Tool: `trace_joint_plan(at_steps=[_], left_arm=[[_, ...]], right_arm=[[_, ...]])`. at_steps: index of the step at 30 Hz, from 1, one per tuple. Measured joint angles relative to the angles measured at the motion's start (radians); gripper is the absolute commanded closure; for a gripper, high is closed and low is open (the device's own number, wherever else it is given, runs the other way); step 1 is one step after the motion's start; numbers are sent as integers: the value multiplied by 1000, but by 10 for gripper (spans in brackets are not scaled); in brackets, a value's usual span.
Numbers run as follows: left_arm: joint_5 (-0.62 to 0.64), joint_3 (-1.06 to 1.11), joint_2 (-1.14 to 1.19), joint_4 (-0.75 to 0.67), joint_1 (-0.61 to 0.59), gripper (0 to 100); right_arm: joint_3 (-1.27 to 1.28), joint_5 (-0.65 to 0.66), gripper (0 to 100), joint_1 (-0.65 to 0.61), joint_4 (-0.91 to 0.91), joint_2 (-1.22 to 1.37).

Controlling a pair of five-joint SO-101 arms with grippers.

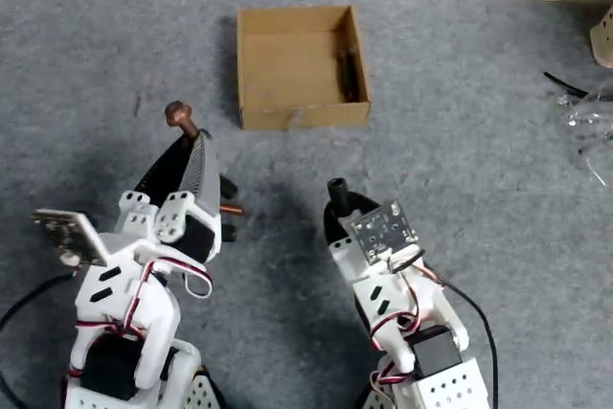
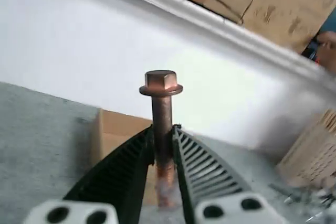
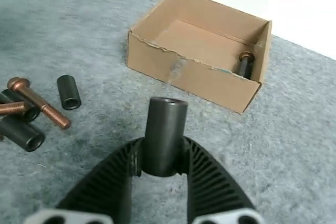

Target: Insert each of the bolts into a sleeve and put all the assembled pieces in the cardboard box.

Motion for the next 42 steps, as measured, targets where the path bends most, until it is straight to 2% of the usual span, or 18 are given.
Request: trace_joint_plan(at_steps=[10, 17, 20, 25, 31, 38, 42], left_arm=[[26, 0, 0, -8, 195, 995], [34, 60, 0, -8, 201, 995], [95, 71, 0, -8, 203, 995], [120, 75, 0, -8, 201, 995], [121, 75, 0, -8, 209, 995], [121, 75, 0, -8, 209, 995], [121, 75, 0, -8, 250, 995]], right_arm=[[-15, -2, 995, -176, 0, -2], [-46, -2, 995, -189, 0, -3], [-54, -2, 995, -193, 0, -3], [-66, -2, 995, -193, -26, -3], [-66, -2, 995, -195, -61, -3], [-66, -2, 995, -261, -66, -3], [-66, -2, 995, -264, -66, -3]])
